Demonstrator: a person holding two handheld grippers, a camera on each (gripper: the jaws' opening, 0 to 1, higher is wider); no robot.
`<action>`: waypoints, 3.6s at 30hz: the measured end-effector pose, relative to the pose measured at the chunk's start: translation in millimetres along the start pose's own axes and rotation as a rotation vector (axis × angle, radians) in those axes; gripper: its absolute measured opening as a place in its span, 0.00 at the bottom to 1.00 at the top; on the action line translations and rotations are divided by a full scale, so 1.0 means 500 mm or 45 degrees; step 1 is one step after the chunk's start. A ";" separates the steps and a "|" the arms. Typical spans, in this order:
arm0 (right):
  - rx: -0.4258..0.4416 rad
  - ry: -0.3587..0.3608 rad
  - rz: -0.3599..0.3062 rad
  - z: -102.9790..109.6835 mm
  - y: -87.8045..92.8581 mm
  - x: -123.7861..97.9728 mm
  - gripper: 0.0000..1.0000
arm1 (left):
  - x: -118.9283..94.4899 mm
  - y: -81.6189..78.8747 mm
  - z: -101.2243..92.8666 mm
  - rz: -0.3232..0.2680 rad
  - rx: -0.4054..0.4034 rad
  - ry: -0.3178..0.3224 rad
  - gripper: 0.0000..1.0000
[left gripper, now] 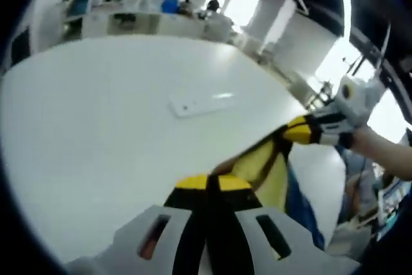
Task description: Fold the garment on the visible template until the final outline fits inside the template.
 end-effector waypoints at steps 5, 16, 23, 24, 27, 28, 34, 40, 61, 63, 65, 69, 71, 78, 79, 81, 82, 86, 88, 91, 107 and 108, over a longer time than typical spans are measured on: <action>0.095 0.017 0.058 -0.029 0.039 0.046 0.03 | 0.059 0.020 0.027 0.068 -0.090 -0.011 0.00; 0.122 0.055 0.080 -0.059 0.065 0.095 0.03 | 0.118 0.038 0.059 0.127 -0.222 -0.042 0.00; 0.114 0.091 0.101 -0.085 0.073 0.119 0.03 | 0.144 0.028 0.069 0.121 -0.239 -0.054 0.00; 0.102 0.097 0.113 -0.089 0.074 0.122 0.03 | 0.147 0.027 0.070 0.118 -0.262 -0.051 0.00; 0.090 0.089 0.120 -0.091 0.073 0.129 0.03 | 0.155 0.033 0.079 0.126 -0.305 -0.060 0.00; 0.087 0.088 0.123 -0.092 0.072 0.131 0.03 | 0.156 0.036 0.076 0.129 -0.306 -0.061 0.00; 0.031 0.085 0.143 -0.094 0.071 0.144 0.03 | 0.164 0.042 0.086 0.141 -0.303 -0.071 0.00; -0.002 0.093 0.175 -0.099 0.079 0.156 0.03 | 0.171 0.043 0.094 0.146 -0.276 -0.087 0.01; -0.072 0.129 0.212 -0.114 0.088 0.167 0.10 | 0.177 0.033 0.098 0.112 -0.180 -0.116 0.02; -0.080 0.140 0.217 -0.117 0.087 0.165 0.13 | 0.178 0.032 0.100 0.110 -0.176 -0.123 0.02; -0.083 0.160 0.219 -0.123 0.086 0.162 0.16 | 0.178 0.031 0.101 0.108 -0.154 -0.129 0.02; -0.086 0.196 0.218 -0.133 0.084 0.155 0.22 | 0.175 0.027 0.105 0.101 -0.127 -0.156 0.06; -0.081 0.229 0.221 -0.141 0.081 0.148 0.26 | 0.174 0.025 0.107 0.098 -0.114 -0.165 0.07; -0.076 0.254 0.210 -0.147 0.071 0.133 0.26 | 0.160 0.003 0.110 0.034 -0.097 -0.209 0.04; -0.078 0.255 0.211 -0.148 0.070 0.132 0.26 | 0.154 -0.007 0.117 0.007 -0.088 -0.236 0.00; -0.068 0.254 0.207 -0.149 0.068 0.130 0.26 | 0.146 -0.018 0.123 -0.015 -0.117 -0.245 0.00; -0.061 0.256 0.204 -0.149 0.068 0.128 0.27 | 0.142 -0.026 0.124 -0.027 -0.129 -0.230 0.00; -0.042 0.252 0.194 -0.147 0.063 0.124 0.26 | 0.128 -0.032 0.129 -0.035 -0.110 -0.248 0.00; -0.036 0.259 0.191 -0.148 0.057 0.119 0.26 | 0.123 -0.031 0.131 -0.030 -0.114 -0.247 0.00; -0.033 0.266 0.184 -0.149 0.049 0.112 0.25 | 0.116 -0.030 0.134 -0.028 -0.110 -0.252 0.00; -0.007 0.311 0.124 -0.117 0.012 0.013 0.28 | 0.030 -0.051 0.082 -0.062 -0.062 -0.232 0.08; -0.003 0.311 0.119 -0.110 0.010 0.006 0.29 | 0.023 -0.050 0.077 -0.064 -0.059 -0.229 0.10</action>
Point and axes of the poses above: the point that each gripper's makers call its tool centre point, and the gripper's own axes: x roughly forward along the fingers, z roughly to its left, y roughly out of its underside, the point moved 2 cm from there along -x, roughly backward along the fingers, and after that the axes turned 6 degrees about -y, right-handed, at the moved point
